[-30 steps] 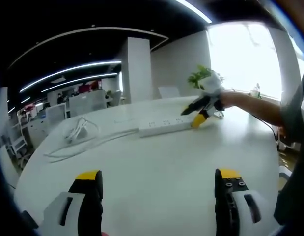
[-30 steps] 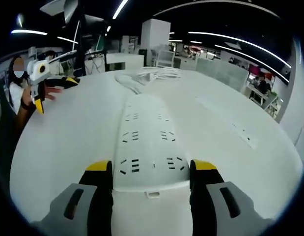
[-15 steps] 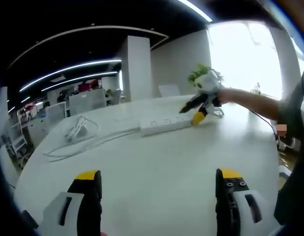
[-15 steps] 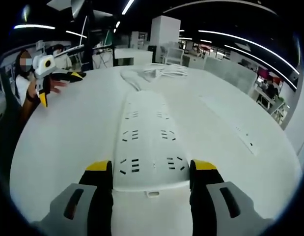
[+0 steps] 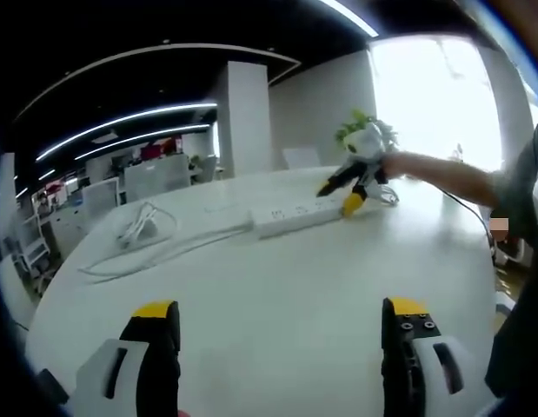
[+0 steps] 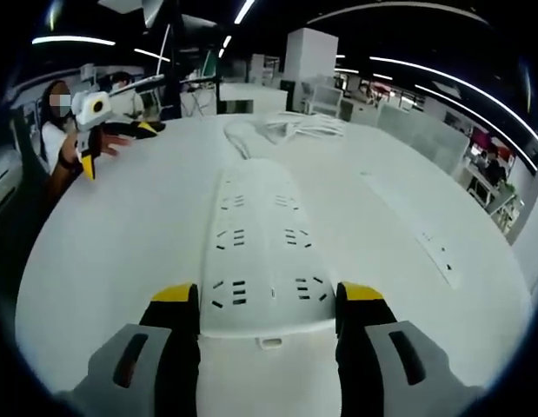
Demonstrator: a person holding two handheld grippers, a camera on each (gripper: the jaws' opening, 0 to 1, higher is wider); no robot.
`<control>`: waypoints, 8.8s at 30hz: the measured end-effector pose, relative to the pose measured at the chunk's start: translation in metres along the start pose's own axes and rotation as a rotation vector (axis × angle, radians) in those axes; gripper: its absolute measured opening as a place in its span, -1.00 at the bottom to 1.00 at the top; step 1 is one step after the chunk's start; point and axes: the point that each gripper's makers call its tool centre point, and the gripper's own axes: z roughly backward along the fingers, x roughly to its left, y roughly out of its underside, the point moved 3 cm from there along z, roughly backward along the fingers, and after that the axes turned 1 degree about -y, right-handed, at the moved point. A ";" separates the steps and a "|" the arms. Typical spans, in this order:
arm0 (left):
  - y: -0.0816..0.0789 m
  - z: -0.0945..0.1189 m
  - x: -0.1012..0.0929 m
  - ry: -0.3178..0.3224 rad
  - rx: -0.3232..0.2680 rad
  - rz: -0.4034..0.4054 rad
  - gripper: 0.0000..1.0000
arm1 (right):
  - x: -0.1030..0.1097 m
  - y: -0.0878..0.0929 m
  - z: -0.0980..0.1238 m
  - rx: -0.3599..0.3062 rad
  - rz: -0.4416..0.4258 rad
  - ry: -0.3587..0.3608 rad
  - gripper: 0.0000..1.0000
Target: Straighten the power strip on the desk, plug the charger into it
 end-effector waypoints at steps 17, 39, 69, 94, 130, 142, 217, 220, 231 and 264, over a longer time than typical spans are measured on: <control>-0.001 -0.002 0.005 -0.016 0.010 -0.001 0.98 | -0.011 0.000 -0.001 0.007 0.068 -0.078 0.26; -0.002 -0.008 0.005 -0.016 0.011 0.012 0.98 | -0.018 0.001 -0.001 0.008 0.119 -0.139 0.26; -0.001 -0.005 0.009 -0.018 0.008 0.010 0.97 | -0.021 0.001 -0.002 -0.007 0.118 -0.142 0.26; -0.003 0.001 0.001 -0.018 0.003 0.002 0.97 | -0.017 0.008 0.015 -0.034 -0.074 -0.001 1.00; -0.009 0.013 -0.012 -0.001 -0.010 -0.027 0.97 | -0.020 0.025 0.097 -0.186 -0.211 0.372 0.99; -0.010 0.012 -0.018 0.004 -0.012 -0.030 0.97 | -0.018 0.045 0.129 -0.239 -0.314 0.489 0.99; -0.013 0.011 -0.030 0.049 -0.016 -0.045 0.98 | -0.012 0.131 0.188 -0.201 -0.481 0.752 0.84; -0.012 0.011 -0.029 0.047 -0.017 -0.040 0.98 | -0.016 0.131 0.186 -0.194 -0.478 0.756 0.83; -0.010 0.009 -0.025 0.041 -0.013 -0.036 0.98 | -0.024 0.139 0.179 -0.171 -0.479 0.757 0.79; -0.007 0.005 -0.022 0.037 -0.007 -0.030 0.98 | -0.048 0.143 0.167 -0.142 -0.478 0.748 0.55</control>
